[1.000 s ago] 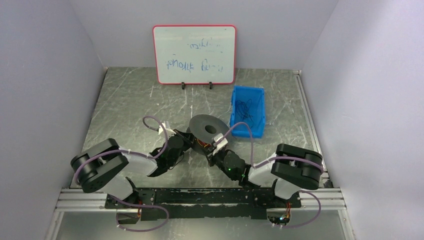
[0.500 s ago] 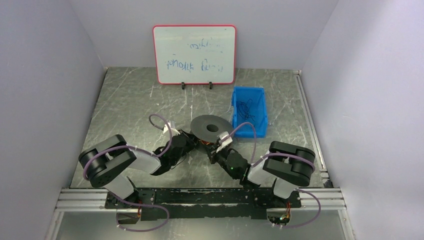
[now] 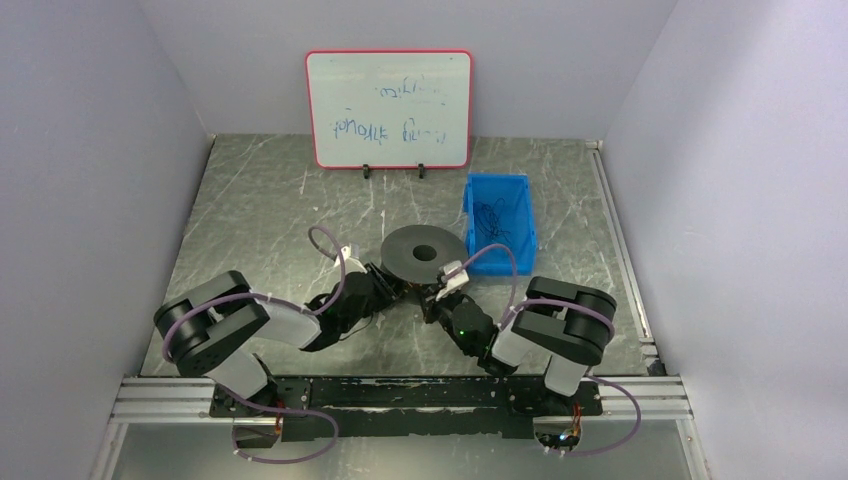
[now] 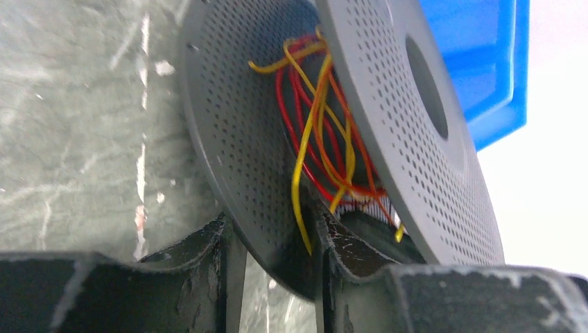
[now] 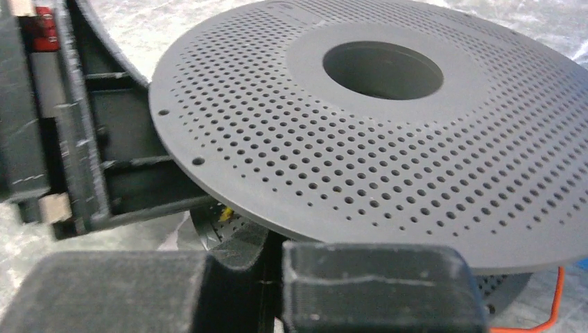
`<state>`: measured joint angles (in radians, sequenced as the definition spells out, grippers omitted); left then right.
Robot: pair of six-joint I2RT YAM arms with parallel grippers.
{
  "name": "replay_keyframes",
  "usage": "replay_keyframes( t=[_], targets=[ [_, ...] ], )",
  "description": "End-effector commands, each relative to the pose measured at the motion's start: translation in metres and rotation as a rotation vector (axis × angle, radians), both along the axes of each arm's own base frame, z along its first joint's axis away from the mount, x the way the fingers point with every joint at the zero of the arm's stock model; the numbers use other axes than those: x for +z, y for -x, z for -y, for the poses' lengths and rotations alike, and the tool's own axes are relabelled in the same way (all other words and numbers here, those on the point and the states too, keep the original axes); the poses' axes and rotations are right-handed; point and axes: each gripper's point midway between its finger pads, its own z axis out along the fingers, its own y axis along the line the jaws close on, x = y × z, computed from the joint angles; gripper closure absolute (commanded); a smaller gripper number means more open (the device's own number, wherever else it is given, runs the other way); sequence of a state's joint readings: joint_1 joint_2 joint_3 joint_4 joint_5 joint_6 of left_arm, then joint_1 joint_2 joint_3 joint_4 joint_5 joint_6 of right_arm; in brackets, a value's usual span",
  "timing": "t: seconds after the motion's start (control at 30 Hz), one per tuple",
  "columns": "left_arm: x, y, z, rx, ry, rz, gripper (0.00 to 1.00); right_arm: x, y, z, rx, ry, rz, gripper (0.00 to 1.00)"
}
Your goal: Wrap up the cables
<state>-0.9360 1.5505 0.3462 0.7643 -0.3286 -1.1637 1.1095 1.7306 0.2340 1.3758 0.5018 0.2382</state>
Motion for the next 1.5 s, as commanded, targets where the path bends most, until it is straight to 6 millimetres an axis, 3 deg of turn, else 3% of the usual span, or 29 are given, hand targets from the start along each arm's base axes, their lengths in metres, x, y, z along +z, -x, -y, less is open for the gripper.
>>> replay_keyframes(
  t=[0.0, 0.53, 0.8, 0.97, 1.17, 1.47],
  targets=[
    [0.003, 0.092, 0.049, -0.496, -0.001, -0.041, 0.62, 0.014, 0.018, -0.039, 0.169, -0.106, -0.015, 1.00],
    [0.014, 0.093, 0.037, -0.478, -0.013, -0.005, 0.47, 0.006, 0.020, -0.041, 0.174, -0.109, -0.040, 1.00],
    [0.026, 0.093, 0.032, -0.479, -0.026, 0.018, 0.46, -0.002, 0.025, -0.040, 0.190, -0.107, -0.067, 0.87],
    [0.036, 0.089, 0.024, -0.453, -0.057, 0.044, 0.45, -0.005, 0.030, -0.042, 0.215, -0.097, -0.088, 0.73],
    [0.059, 0.086, 0.017, -0.451, -0.110, 0.080, 0.41, -0.016, 0.037, -0.044, 0.248, -0.067, -0.130, 0.58],
    [0.121, 0.071, -0.011, -0.406, -0.175, 0.182, 0.30, -0.021, 0.045, -0.043, 0.282, -0.037, -0.166, 0.48]
  ],
)
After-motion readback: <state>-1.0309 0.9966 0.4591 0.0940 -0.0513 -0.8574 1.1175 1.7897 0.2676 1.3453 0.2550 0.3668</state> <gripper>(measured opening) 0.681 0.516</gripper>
